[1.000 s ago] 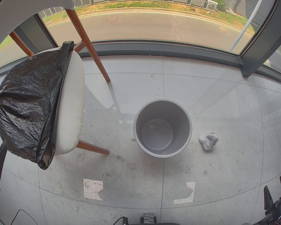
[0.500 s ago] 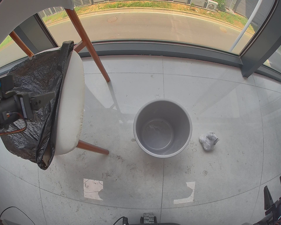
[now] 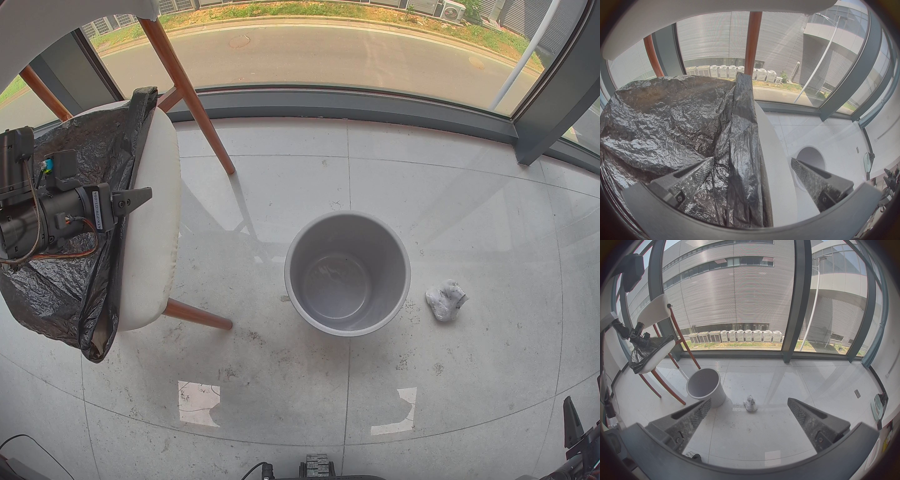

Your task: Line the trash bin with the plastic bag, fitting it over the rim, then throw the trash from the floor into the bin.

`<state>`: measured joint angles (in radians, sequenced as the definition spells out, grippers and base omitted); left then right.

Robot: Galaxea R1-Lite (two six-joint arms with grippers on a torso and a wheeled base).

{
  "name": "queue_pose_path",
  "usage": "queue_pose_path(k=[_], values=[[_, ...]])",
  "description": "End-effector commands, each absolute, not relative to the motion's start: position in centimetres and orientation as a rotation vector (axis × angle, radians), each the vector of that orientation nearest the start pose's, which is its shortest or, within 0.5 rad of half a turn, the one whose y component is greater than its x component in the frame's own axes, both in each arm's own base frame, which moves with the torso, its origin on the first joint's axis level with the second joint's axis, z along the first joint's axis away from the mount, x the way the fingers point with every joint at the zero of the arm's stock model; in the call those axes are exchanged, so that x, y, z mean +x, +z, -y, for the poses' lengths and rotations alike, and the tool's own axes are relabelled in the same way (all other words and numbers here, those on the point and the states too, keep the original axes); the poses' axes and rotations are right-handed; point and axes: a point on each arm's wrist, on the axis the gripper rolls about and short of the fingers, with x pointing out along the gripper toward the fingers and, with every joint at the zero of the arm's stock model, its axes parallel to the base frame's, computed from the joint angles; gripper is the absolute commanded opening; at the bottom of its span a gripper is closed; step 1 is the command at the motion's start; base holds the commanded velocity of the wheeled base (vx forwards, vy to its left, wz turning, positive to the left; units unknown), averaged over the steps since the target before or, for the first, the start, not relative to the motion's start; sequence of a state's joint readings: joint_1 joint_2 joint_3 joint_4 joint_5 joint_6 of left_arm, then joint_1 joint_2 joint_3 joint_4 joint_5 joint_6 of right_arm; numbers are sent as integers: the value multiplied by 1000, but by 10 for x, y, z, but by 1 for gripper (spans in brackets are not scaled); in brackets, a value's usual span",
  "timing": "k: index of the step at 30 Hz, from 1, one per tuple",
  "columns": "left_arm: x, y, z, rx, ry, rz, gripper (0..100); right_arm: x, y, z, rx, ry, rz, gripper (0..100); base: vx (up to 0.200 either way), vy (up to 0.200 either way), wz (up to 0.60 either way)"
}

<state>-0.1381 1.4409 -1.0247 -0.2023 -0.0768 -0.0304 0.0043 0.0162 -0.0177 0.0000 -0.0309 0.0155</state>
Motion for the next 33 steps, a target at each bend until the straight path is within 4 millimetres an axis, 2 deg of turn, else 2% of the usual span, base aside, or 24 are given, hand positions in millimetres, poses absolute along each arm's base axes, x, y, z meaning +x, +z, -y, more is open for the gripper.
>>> queue_pose_path(k=[1, 4, 5, 11, 14, 19, 21, 22, 26, 30, 33], values=[[255, 271, 37, -23, -203, -210, 100, -22, 76, 1, 15, -25, -9, 100, 0, 0, 0], [259, 268, 37, -23, -199, -212, 100, -22, 76, 1, 15, -26, -9, 100, 0, 0, 0], [259, 268, 37, -24, -197, -214, 0, -22, 76, 1, 15, -26, -9, 100, 0, 0, 0], [258, 258, 36, -30, -191, -243, 0, -22, 76, 1, 17, -26, -7, 100, 0, 0, 0], [258, 254, 27, -34, -160, -240, 0, -22, 76, 1, 17, -26, -7, 100, 0, 0, 0], [255, 261, 22, -55, -150, -215, 0, -22, 76, 1, 17, -26, -7, 100, 0, 0, 0], [240, 277, 21, -125, -164, -158, 0, -22, 76, 1, 17, -26, -7, 100, 0, 0, 0], [239, 279, 21, -131, -167, -153, 0, -22, 76, 1, 18, -26, -7, 100, 0, 0, 0], [203, 301, 23, -427, -385, -122, 0, -22, 76, 1, 18, -26, -7, 100, 0, 0, 0], [178, 310, 25, -593, -579, -157, 0, -22, 76, 1, 18, -26, -7, 100, 0, 0, 0], [169, 314, 27, -651, -704, -203, 0, -22, 76, 1, 20, -26, -7, 100, 0, 0, 0]])
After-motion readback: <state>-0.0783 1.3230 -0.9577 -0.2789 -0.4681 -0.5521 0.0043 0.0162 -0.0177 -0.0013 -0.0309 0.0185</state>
